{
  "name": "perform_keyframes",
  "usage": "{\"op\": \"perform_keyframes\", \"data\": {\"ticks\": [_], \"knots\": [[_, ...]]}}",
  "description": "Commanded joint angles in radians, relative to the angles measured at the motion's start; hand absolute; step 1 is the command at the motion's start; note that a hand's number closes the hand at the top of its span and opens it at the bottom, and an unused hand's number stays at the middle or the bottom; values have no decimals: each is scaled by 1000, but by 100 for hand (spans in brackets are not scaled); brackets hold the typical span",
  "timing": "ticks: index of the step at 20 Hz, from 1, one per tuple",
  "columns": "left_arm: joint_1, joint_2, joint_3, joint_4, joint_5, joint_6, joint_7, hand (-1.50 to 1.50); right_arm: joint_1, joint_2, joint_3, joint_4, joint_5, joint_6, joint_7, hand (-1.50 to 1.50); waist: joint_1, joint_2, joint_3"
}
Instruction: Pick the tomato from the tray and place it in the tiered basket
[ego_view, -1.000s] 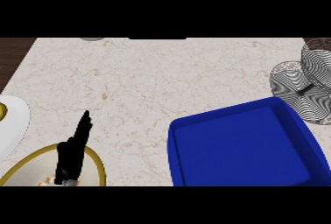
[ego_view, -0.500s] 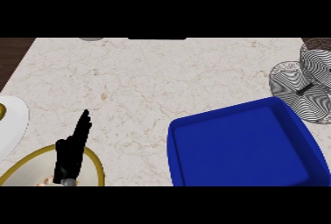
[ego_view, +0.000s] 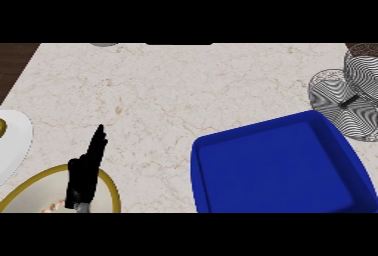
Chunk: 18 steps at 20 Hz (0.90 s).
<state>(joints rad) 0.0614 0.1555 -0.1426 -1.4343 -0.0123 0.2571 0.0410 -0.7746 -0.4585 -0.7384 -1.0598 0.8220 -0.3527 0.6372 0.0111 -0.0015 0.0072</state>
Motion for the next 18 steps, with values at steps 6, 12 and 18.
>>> {"op": "perform_keyframes", "data": {"ticks": [6, 12, 18], "knots": [[30, -22, -6, 5, 0, 3, 17, 0, 42, -26, -33, -191, 31, -228, 13, -150, -19, -4, -8], [54, -12, 30, 20, 10, 9, -16, 0, 257, -41, -140, -510, 61, -129, 197, -150, -60, -14, -10], [62, 1, 44, 16, 24, -9, -10, 0, 486, 43, -262, -932, -56, 68, 319, -150, -80, -17, -10]]}}
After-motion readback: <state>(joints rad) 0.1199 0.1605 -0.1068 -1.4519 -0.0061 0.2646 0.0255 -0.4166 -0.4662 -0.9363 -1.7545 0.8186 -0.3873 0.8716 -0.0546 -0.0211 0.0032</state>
